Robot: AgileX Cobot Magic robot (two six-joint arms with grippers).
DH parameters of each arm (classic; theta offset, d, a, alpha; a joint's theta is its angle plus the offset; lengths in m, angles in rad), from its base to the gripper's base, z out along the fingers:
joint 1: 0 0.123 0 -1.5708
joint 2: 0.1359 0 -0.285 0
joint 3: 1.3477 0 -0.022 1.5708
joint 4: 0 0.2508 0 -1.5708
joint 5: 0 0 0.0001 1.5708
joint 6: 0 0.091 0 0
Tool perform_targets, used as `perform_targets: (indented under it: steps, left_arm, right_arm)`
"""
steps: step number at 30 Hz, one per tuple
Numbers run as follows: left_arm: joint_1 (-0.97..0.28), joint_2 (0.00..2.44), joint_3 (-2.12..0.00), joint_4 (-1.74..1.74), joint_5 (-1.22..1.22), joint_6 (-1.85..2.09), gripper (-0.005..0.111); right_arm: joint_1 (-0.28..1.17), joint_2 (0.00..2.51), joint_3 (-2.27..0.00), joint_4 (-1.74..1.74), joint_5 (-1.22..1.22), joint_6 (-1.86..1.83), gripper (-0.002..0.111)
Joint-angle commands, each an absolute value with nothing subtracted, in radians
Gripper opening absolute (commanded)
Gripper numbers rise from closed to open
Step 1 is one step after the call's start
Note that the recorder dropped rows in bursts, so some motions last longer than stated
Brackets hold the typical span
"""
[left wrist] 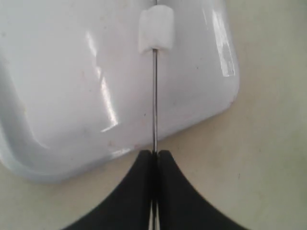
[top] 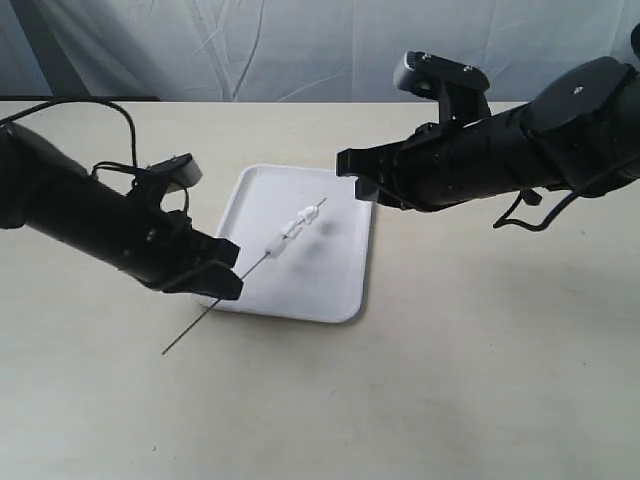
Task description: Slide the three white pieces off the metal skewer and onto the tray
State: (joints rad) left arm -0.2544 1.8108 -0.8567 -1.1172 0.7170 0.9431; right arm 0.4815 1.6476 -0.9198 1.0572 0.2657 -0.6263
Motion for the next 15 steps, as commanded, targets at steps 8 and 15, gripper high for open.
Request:
perform_targets:
  steps: [8,15]
  left_arm:
    - [-0.172,1.663,-0.583,-1.704,0.856,1.406,0.000]
    - [-0.167,1.630,-0.536,-1.744,0.871,1.404,0.000]
  right_arm:
    - [0.478,1.801,-0.958,1.225,0.346,-0.662,0.026]
    - [0.429,1.952,-1.079,1.379,0.575,-0.911,0.026]
